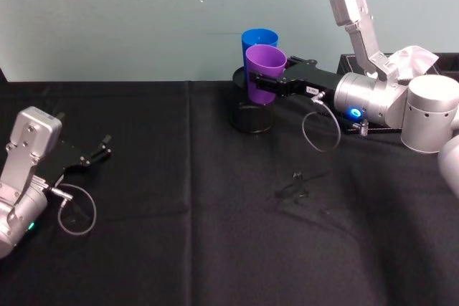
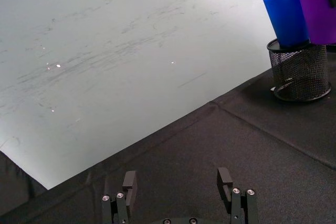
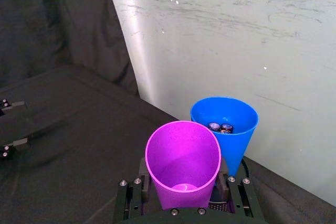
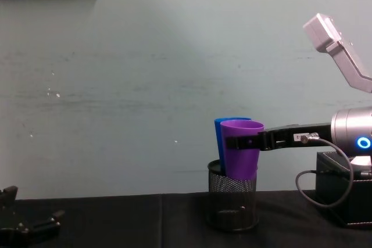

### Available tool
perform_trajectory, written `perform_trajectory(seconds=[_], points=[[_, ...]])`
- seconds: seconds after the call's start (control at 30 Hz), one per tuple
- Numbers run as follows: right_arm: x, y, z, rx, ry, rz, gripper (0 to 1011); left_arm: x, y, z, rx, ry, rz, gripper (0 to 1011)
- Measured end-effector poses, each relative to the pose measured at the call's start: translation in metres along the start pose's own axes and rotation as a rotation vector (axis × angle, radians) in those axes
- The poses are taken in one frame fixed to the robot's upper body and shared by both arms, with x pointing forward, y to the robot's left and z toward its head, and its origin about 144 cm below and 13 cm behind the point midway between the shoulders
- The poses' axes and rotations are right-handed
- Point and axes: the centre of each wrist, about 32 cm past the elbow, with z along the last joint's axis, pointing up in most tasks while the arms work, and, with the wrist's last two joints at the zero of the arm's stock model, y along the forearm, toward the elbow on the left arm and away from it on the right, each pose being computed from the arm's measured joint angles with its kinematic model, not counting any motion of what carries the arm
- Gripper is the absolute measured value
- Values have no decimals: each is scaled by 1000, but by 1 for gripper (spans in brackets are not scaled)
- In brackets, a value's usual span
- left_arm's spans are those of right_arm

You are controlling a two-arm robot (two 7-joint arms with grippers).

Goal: Pick up one cup with a gripper and tap it against the other cup.

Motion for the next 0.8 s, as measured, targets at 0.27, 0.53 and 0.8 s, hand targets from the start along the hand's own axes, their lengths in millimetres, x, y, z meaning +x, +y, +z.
perform_trajectory(seconds=[0.27, 0.53, 0.8], points=[[0, 0, 0, 0, 0, 0, 726, 0, 0, 0, 0, 0, 0, 1000], [0, 0, 0, 0, 0, 0, 726, 0, 0, 0, 0, 0, 0, 1000], [0, 0, 0, 0, 0, 0, 726, 0, 0, 0, 0, 0, 0, 1000]])
